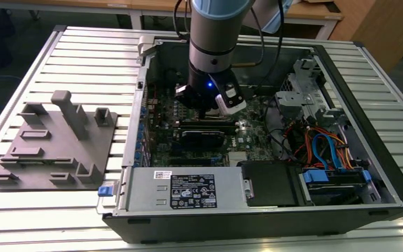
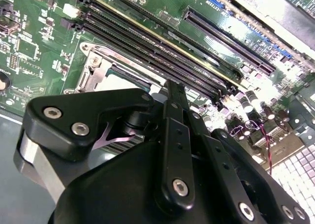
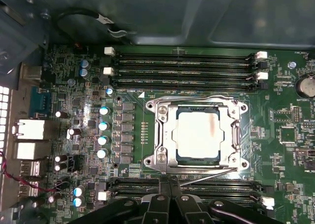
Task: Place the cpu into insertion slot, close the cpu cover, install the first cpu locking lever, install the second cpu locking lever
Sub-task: 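Install the second cpu locking lever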
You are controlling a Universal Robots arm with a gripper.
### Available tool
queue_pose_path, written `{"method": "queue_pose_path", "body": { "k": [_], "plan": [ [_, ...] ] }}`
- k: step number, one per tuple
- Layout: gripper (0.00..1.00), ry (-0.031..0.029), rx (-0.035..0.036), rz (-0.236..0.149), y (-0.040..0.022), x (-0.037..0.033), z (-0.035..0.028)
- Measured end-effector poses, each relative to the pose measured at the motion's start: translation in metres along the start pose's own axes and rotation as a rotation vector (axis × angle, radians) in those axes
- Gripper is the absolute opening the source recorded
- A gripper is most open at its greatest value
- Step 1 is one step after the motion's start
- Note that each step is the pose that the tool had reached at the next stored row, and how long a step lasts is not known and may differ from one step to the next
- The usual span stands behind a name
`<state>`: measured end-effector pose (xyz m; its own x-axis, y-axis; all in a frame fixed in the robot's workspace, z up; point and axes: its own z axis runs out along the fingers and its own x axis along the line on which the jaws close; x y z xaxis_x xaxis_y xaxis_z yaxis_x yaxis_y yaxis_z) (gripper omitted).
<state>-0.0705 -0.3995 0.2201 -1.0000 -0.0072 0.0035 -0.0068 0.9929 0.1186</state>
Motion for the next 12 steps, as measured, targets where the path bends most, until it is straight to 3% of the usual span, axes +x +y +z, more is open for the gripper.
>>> {"method": "queue_pose_path", "body": {
  "k": [3, 12],
  "plan": [
    [0.1, 0.0051, -0.0021, 0.001, -0.0007, 0.0001, 0.0018],
    [0.1, 0.0099, -0.0267, 0.001, -0.0077, 0.0004, 0.0031]
  ]
}}
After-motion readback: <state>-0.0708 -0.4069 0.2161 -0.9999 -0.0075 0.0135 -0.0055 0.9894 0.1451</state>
